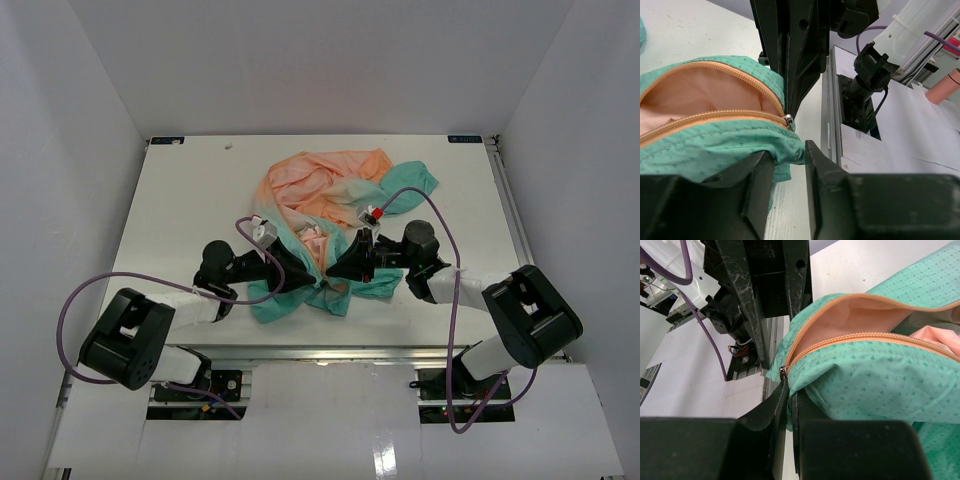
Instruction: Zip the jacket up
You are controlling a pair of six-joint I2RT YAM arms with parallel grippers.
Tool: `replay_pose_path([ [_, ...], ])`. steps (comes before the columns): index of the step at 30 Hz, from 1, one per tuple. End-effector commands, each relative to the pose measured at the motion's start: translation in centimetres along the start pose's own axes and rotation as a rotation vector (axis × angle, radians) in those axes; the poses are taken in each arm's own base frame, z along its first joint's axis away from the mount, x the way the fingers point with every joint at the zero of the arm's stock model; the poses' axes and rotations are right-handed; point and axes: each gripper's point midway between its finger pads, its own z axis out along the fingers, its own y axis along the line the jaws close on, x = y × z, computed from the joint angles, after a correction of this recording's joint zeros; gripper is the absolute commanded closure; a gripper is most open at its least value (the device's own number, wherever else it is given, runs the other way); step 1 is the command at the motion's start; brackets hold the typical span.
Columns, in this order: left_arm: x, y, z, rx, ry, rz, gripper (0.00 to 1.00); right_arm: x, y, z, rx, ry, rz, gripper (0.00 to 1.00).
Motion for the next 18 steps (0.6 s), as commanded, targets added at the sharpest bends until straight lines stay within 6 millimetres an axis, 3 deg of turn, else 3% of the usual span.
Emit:
replay_pose_path([
  [1,-0.9,-0.9,0.4,0.054,-0.011,0.028,0.56,-2.3,0.3,0.3,-0.012,-0.046,-0.094,0.92],
  [18,-1.1,0.8,1.5,-0.012,-0.008,-0.001,0.5,-1.8,0.1,0.3,-0.004,-0.042,-0.083,0.92],
])
